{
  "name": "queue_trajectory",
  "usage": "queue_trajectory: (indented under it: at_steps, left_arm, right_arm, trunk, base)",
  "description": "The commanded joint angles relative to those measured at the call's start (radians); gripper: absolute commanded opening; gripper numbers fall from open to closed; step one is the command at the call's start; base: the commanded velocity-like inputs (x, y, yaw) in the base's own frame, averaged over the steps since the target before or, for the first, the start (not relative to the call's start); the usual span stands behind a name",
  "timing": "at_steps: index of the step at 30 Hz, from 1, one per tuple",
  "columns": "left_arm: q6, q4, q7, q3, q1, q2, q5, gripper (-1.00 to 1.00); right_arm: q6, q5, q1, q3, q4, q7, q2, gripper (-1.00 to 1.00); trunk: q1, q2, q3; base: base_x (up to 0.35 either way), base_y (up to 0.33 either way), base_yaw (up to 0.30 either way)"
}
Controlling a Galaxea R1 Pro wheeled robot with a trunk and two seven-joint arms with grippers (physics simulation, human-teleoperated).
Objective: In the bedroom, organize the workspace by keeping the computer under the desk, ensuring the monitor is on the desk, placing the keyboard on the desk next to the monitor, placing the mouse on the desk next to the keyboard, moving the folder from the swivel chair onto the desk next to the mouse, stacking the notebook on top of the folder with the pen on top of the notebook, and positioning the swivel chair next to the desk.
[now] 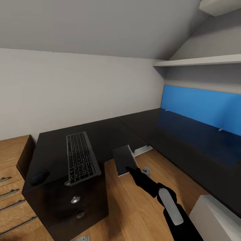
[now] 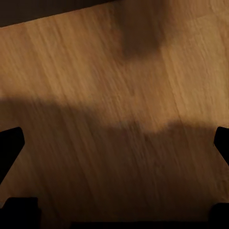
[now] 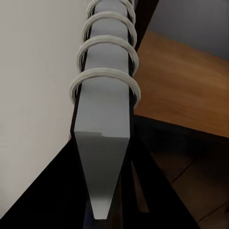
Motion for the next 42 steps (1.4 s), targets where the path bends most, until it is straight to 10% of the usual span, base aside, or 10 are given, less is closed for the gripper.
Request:
queue_trajectory:
  at_steps: [1, 7, 22, 42]
  left_arm:
    - [-0.005, 0.004, 0.015, -0.01, 0.005, -0.004, 0.013, 1.0]
    - [-0.039, 0.038, 0.021, -0.033, 0.039, -0.002, 0.011, 1.0]
    - [0.035, 0.036, 0.0, 0.029, 0.07, 0.029, 0.009, 1.0]
    - [0.062, 0.038, 0.002, 0.029, 0.07, 0.027, 0.01, 1.0]
  right_arm:
    - [-0.002, -0.008, -0.006, 0.005, 0.006, -0.005, 0.006, -1.0]
    - [-0.035, -0.045, -0.029, 0.027, 0.038, 0.002, 0.039, -1.0]
    - [0.018, 0.013, -0.006, 0.003, 0.022, 0.071, 0.016, -1.0]
    - [0.028, -0.046, -0.001, 0.002, 0.025, 0.168, -0.013, -1.0]
  trunk:
    - [0.0, 0.0, -0.001]
    - [0.0, 0.0, -0.001]
    - [0.0, 0.0, -0.001]
    - [0.0, 0.0, -0.001]
  base:
    - [0.0, 0.0, 0.0]
    - [0.0, 0.0, 0.0]
    - [0.0, 0.0, 0.0]
    - [0.0, 0.0, 0.0]
